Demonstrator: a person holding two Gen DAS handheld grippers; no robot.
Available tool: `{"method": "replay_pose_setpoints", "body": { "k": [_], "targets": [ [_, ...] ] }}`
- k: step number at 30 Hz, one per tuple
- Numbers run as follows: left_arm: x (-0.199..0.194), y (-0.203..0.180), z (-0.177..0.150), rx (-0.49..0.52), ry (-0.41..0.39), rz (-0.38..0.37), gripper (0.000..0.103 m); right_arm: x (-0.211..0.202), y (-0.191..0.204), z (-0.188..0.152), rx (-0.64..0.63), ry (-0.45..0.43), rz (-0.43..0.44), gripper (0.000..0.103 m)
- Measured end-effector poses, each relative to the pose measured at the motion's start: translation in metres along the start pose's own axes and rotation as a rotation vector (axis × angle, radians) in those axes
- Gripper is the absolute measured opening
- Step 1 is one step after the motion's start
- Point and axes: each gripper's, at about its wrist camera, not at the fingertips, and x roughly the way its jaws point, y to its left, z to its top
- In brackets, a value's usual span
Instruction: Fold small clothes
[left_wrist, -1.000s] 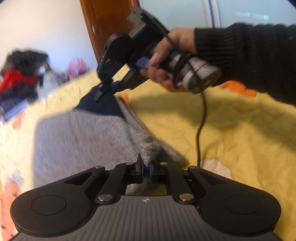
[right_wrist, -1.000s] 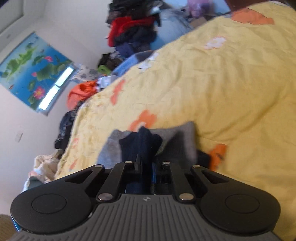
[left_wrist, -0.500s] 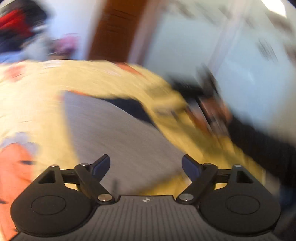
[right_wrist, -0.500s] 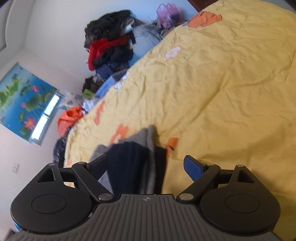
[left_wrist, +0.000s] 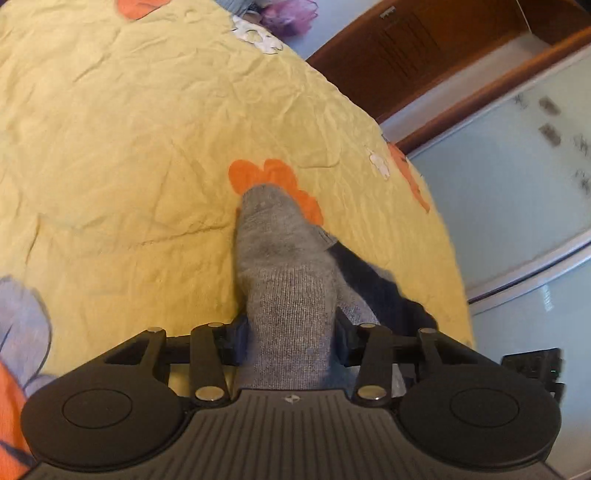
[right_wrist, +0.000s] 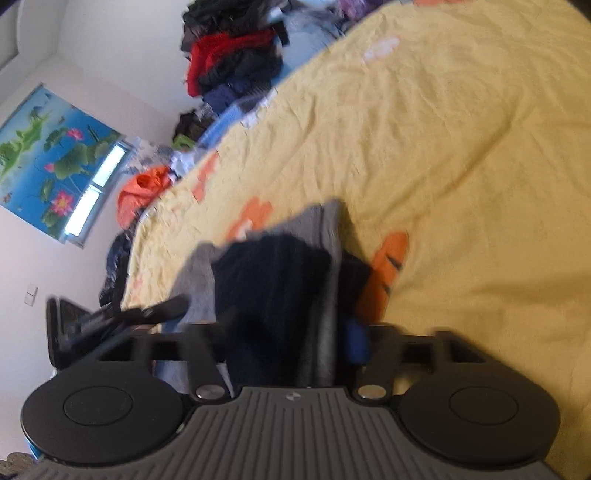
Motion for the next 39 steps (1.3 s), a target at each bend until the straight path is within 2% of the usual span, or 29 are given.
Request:
{"method": "replay_pose_setpoints", "body": {
  "k": [3, 6, 8, 11, 13, 15, 18, 20, 21, 22, 24, 25, 26, 29, 32, 36, 37, 39],
  "targets": [
    [-0.011, -0.015, 0.0, 0.093, -0.02, 0.04, 0.033, -0.001, 0.008, -0.008, -0.001, -0.033, 0.014, 0.028],
    [-0.03, -0.013, 0.016, 0.115, -0.043, 0.032, 0.033, -0.001, 0.021, -0.004, 0.007, -0.063, 0.068, 0.028],
    [-0.042, -0.005, 0.031, 0.115, -0.076, 0.074, 0.033, 0.008, 0.032, 0.003, 0.012, -0.069, 0.107, 0.028],
    [-0.05, 0.012, 0.059, 0.083, -0.093, 0.148, 0.033, 0.041, 0.049, 0.019, 0.02, -0.061, 0.137, 0.028],
    [-0.044, 0.024, 0.07, 0.096, -0.091, 0.226, 0.034, 0.068, 0.06, 0.027, 0.026, -0.057, 0.138, 0.028],
    [-0.037, 0.031, 0.07, 0.129, -0.076, 0.263, 0.037, 0.094, 0.064, 0.032, 0.033, -0.043, 0.117, 0.028],
    [-0.048, 0.03, 0.056, 0.176, -0.126, 0.279, 0.048, 0.11, 0.062, 0.028, 0.05, -0.038, 0.06, 0.041],
    [-0.066, 0.022, 0.044, 0.202, -0.182, 0.308, 0.052, 0.102, 0.062, 0.024, 0.07, -0.04, 0.046, 0.06],
    [-0.078, 0.015, 0.034, 0.246, -0.232, 0.323, 0.052, 0.093, 0.063, 0.02, 0.078, -0.043, 0.046, 0.064],
    [-0.097, 0.007, 0.016, 0.312, -0.292, 0.346, 0.053, 0.08, 0.065, 0.016, 0.07, -0.058, 0.046, 0.067],
    [-0.128, -0.005, -0.028, 0.452, -0.388, 0.382, 0.063, 0.052, 0.073, 0.005, 0.011, -0.075, 0.045, 0.067],
    [-0.142, -0.009, -0.053, 0.512, -0.421, 0.389, 0.069, 0.039, 0.076, -0.003, -0.013, -0.066, 0.057, 0.067],
    [-0.152, -0.011, -0.076, 0.555, -0.432, 0.387, 0.07, 0.029, 0.079, -0.01, -0.025, -0.053, 0.075, 0.067],
    [-0.162, -0.011, -0.131, 0.645, -0.366, 0.384, 0.07, 0.011, 0.09, -0.031, -0.083, -0.017, 0.091, 0.067],
    [-0.152, -0.014, -0.165, 0.735, -0.319, 0.445, 0.07, 0.014, 0.098, -0.04, -0.123, 0.005, 0.055, 0.067],
    [-0.123, -0.01, -0.161, 0.715, -0.271, 0.553, 0.07, 0.034, 0.101, -0.042, -0.129, 0.036, -0.01, 0.067],
    [-0.117, -0.007, -0.157, 0.705, -0.275, 0.573, 0.067, 0.039, 0.102, -0.043, -0.136, 0.046, -0.021, 0.067],
    [-0.114, -0.004, -0.15, 0.679, -0.288, 0.59, 0.053, 0.049, 0.107, -0.047, -0.159, 0.075, -0.037, 0.066]
  ]
}}
